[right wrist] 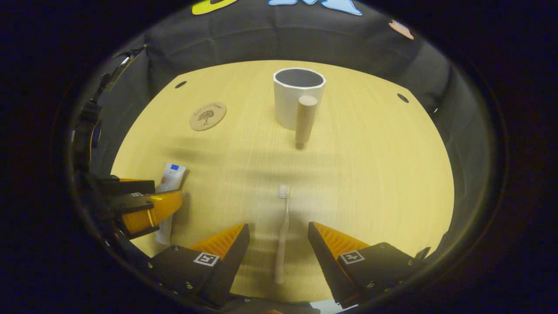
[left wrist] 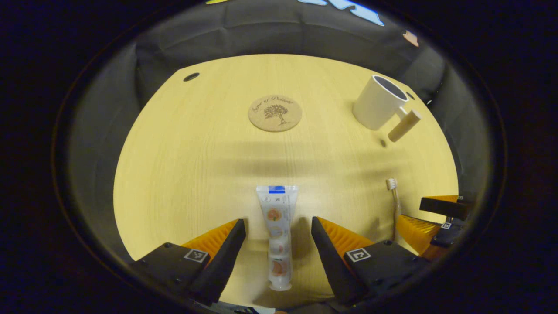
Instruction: Put the toothbrush and toothpaste on the desktop into the cup, then pick up the cup and place it on the coaster on the desktop.
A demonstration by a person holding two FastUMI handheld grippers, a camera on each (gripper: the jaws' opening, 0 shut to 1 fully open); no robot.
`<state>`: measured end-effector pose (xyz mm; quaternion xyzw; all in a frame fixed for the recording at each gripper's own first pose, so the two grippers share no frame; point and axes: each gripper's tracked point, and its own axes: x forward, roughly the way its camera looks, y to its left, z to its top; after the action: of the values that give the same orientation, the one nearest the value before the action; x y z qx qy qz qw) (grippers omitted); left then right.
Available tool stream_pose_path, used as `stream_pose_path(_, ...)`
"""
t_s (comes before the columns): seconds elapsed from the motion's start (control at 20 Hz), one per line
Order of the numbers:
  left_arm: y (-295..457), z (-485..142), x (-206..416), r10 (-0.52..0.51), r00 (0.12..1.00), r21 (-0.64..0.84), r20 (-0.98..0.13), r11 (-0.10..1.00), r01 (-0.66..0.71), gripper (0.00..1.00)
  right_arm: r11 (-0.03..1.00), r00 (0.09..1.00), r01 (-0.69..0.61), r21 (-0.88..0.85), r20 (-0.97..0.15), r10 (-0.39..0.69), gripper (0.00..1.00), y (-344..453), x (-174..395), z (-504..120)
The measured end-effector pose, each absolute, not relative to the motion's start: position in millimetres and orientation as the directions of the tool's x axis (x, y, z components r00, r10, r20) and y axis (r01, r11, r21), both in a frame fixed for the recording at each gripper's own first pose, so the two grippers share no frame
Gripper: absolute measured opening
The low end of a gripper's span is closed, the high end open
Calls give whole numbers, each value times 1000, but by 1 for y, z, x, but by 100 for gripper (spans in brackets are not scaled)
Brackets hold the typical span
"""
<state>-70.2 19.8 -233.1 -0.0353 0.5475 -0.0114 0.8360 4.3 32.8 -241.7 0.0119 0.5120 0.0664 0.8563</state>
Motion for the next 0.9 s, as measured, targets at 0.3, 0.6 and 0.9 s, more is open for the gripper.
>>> stream_pose_path(0.3,15,-246,-88,-90,311,-117,-946,991,-70,98,990,328,-74,123,-934,140,85,37,-14,-264)
stream_pose_path(0.6,17,-249,-89,-78,294,-97,-953,994,-53,94,992,251,-87,93,-961,112,77,34,-21,-275)
stream_pose_path(0.9,27,-251,-91,-38,276,-56,-960,997,-57,67,994,228,-90,62,-970,81,52,32,-20,-281)
